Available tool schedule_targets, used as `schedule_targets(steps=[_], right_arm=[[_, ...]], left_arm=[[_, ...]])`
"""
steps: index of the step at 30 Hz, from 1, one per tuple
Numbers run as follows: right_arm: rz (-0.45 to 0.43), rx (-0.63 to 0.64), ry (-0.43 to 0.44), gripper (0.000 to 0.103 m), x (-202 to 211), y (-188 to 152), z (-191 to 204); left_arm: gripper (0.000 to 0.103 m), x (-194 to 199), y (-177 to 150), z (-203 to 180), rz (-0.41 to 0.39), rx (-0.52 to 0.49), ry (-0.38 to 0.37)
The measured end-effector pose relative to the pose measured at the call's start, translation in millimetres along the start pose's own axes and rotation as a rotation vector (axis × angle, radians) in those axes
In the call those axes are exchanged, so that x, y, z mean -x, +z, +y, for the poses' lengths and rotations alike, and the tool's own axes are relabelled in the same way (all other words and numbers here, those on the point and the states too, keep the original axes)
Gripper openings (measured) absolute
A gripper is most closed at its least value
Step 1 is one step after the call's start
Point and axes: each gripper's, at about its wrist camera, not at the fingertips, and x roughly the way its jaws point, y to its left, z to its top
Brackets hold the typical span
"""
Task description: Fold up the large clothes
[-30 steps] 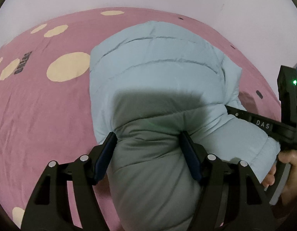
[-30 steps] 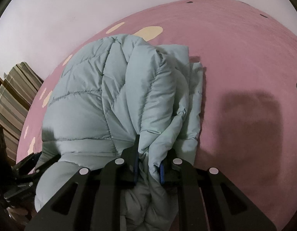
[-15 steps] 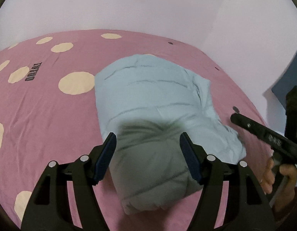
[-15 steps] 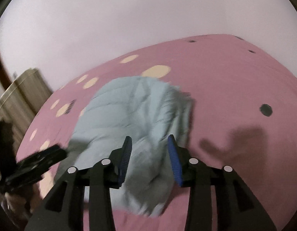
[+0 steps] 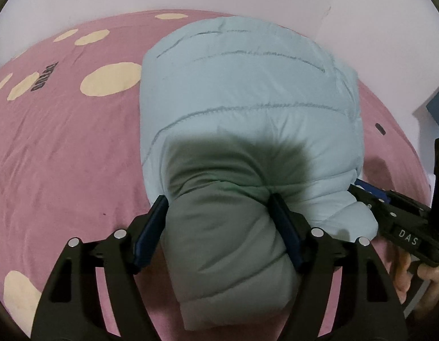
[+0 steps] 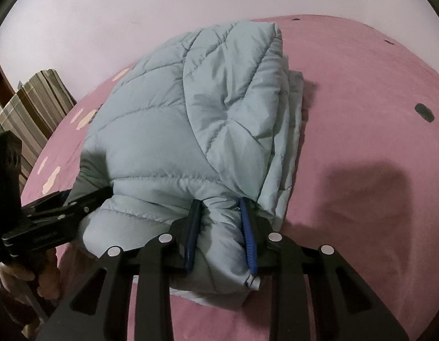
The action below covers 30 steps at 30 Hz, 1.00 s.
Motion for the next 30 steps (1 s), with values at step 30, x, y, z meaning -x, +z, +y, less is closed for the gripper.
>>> schedule_targets(steps=[30], right_arm=[[-0.112, -0.108, -0.068, 0.031, -30.6, 110.2, 7.7]], left_arm=[[0.072, -18.1, 101.6, 0.9, -0.099, 0.141, 0.053]])
